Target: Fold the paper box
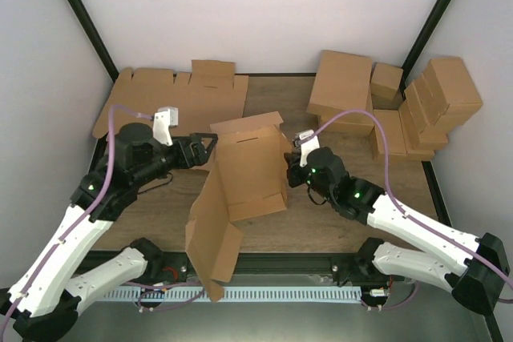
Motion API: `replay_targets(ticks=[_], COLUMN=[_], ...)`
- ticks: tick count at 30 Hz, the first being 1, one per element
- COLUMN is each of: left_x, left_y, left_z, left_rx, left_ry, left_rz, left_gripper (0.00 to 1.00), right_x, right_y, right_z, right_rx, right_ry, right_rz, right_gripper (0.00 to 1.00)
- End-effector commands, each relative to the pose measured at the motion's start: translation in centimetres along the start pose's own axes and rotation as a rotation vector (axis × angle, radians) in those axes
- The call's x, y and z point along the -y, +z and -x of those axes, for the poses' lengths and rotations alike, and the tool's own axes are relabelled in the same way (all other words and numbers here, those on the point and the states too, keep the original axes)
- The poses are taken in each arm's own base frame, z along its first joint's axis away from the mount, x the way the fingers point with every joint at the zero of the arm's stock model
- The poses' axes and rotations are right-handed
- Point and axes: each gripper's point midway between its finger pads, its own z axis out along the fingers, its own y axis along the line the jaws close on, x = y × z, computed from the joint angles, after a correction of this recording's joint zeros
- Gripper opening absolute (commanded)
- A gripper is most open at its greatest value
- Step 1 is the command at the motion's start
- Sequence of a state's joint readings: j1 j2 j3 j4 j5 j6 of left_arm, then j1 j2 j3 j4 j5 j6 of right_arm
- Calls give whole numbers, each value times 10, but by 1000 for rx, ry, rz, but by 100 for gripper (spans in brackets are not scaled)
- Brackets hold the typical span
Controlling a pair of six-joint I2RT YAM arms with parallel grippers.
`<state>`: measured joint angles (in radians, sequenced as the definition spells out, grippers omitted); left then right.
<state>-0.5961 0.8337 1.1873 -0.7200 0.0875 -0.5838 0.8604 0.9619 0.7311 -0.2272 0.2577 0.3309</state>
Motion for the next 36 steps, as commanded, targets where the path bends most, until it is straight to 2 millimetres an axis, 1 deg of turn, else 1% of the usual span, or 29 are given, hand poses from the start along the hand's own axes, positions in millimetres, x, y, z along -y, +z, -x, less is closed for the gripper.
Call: replay_targets(ticks=[1, 9, 14, 19, 20, 27, 29, 31, 33, 34, 36], left_x=[-3, -19, -17, -10, -5, 0, 4, 9, 5, 3, -2], left_y=[10, 22, 28, 20, 11, -18, -20, -16, -5, -1, 6], left_z=[-8, -24, -28, -23, -21, -28, -35, -49, -67, -73, -84], left_rx=[17, 3, -13, 3, 19, 20, -3, -52, -102, -114, -128], left_ry=[-54, -56, -76, -99, -101, -179, -205, -247, -289, -305, -337], left_rz=[-40, -3, -29, -60, -83, -131, -172, -229, -259, -267, -280], left_gripper=[100, 100, 100, 99, 99, 99, 99, 96, 88, 83, 76], right_x=[-2, 4, 5, 5, 4, 12, 13, 14, 14, 14, 13], right_y=[-3, -1, -4, -8, -8, -13, -15, -15, -14, -15, -16], right_z=[12, -12, -9, -5, -5, -21, -25, -28, -30, -30, -29], right_rx=[60, 44, 55, 67, 66, 71, 77, 74, 70, 72, 74], right_ry=[47, 46, 48, 47, 44, 44, 49, 49, 49, 48, 47], right_rz=[20, 24, 16, 24, 28, 24, 30, 30, 29, 31, 38], right_gripper=[7, 8, 8, 8, 8, 7, 7, 7, 8, 8, 8])
